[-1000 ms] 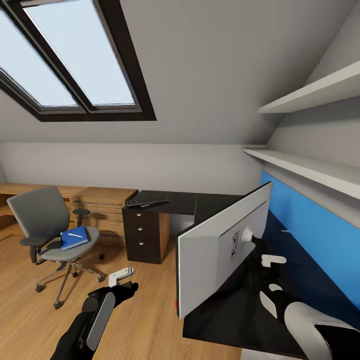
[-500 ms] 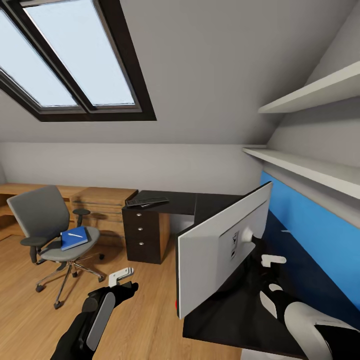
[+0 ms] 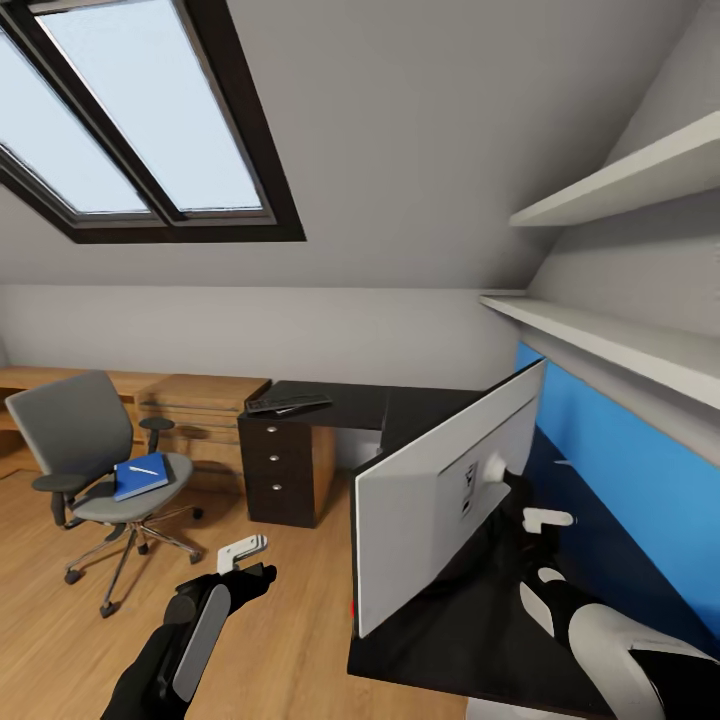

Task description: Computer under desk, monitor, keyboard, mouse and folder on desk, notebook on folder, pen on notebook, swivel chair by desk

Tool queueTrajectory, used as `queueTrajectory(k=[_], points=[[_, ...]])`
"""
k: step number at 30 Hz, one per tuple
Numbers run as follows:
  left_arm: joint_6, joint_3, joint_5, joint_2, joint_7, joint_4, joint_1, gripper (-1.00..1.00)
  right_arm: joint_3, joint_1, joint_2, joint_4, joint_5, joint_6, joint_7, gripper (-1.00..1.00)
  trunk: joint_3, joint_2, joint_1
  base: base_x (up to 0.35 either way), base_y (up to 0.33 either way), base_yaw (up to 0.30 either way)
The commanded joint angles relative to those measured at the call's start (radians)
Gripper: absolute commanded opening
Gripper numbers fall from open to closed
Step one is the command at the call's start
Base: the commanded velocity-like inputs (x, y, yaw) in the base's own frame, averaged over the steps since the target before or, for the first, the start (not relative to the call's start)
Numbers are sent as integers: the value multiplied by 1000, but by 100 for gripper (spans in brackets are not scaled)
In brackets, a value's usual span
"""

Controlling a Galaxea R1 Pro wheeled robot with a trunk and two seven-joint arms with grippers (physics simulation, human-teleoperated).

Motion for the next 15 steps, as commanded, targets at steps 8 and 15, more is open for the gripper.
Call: queueTrajectory(k=[8,15], points=[[5,2,11,-1,8,-1,-1,100,-8,-1,0,-1,8,-9,0,-100,-1,-1,0,0,-104,0],[5,2,11,-1,8,-1,-1,100,-8,-1,0,-1,8,-9,0,-100,-1,-1,0,10,-6,0]])
